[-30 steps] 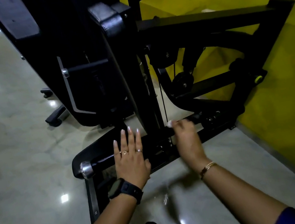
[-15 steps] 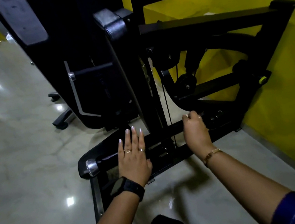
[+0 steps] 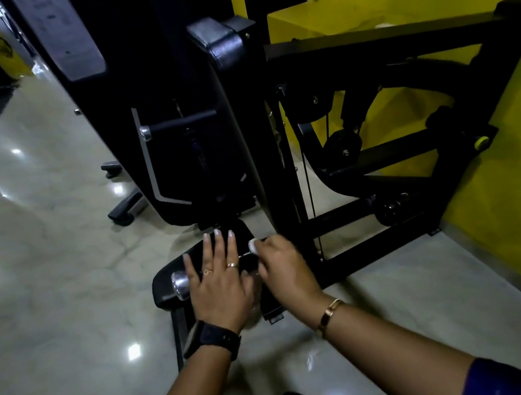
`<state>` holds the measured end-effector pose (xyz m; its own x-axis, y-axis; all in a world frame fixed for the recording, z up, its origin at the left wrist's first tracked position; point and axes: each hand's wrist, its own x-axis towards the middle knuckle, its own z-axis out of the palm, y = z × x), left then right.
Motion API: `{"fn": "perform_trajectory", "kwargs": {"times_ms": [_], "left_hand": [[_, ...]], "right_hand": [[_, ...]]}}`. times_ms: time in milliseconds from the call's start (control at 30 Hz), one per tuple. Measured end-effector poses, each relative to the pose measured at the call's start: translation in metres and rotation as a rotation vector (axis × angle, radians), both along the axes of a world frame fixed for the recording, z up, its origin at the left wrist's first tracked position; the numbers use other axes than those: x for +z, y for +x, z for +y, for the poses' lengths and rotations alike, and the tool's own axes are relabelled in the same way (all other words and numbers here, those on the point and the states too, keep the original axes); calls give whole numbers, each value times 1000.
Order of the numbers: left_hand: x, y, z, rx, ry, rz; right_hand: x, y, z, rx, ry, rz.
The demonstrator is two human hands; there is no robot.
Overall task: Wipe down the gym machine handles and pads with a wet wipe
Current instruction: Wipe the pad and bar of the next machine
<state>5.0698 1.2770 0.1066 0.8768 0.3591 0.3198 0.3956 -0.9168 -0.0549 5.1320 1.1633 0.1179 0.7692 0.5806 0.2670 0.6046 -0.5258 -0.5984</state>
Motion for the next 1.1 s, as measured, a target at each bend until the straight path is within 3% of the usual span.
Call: {"fn": "perform_trajectory", "kwargs": {"times_ms": [100,233,333,433,533,633,767,967,1100], "left_hand": [[-1,-18,17,20,-16,-25],[-4,-41,39,125,-172,-133],[-4,-53,48,78,-697,-302],[10,-51,43,48,-1369,-529],[23,-51,38,127,-1683,-700],[24,-54,43,139,-1778,-727],[20,-54,49,133,-1795,-690],[19,-55,49,117,-1835,-724],[20,-54,47,108,-1844,-742]], "right_hand": [[-3,-6,2,16,-27,-132],[-10,14,-12,-285,36,-75],[-10,5,7,-292,90,-20],[-10,-29,37,-33,171,-15],[-9,-59,62,177,141,-68],[6,-57,81,170,172,-101],[20,-44,100,149,100,-128],[-11,-76,72,216,121,-263],[10,-62,93,197,88,-276]]}}
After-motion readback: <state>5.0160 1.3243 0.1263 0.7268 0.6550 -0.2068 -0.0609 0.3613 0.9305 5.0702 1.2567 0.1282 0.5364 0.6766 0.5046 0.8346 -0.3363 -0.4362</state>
